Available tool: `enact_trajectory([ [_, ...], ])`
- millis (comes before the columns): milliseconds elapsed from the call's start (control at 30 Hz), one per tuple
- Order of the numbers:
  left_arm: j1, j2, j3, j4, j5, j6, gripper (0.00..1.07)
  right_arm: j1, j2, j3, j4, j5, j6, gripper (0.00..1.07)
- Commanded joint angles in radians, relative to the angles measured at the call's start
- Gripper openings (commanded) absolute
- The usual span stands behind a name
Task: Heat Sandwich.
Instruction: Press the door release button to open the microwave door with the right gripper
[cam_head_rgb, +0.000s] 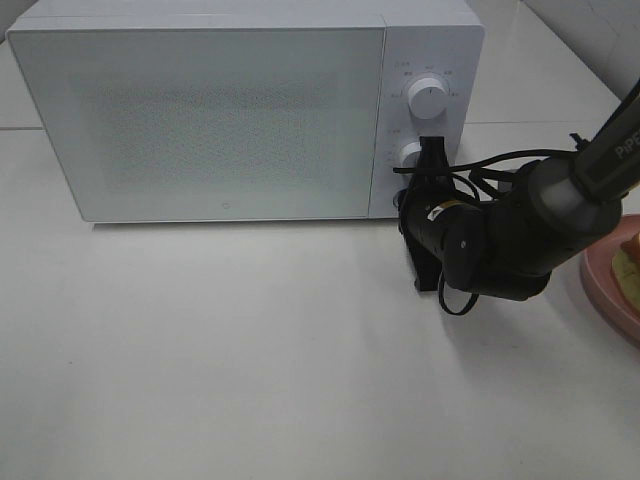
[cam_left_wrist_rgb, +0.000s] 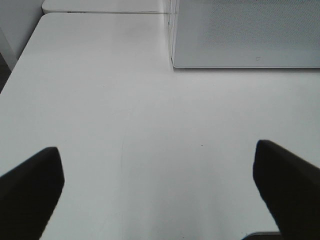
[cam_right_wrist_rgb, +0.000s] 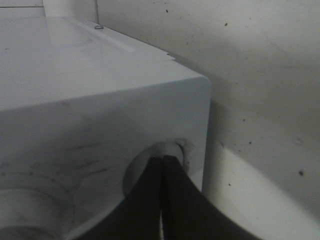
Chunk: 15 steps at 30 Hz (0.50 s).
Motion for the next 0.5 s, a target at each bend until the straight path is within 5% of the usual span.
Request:
enact_trajectory([
  [33, 0.002, -0.02, 0.0, -0.001, 0.001, -0.006, 0.98, -0.011, -0.007, -0.027, -0.019, -0.137, 0.002, 0.0],
  [500, 0.002, -0.02, 0.0, -0.001, 0.001, -0.006, 0.98, -0.011, 0.022, -0.133, 0.015, -0.265, -0.044, 0.0],
])
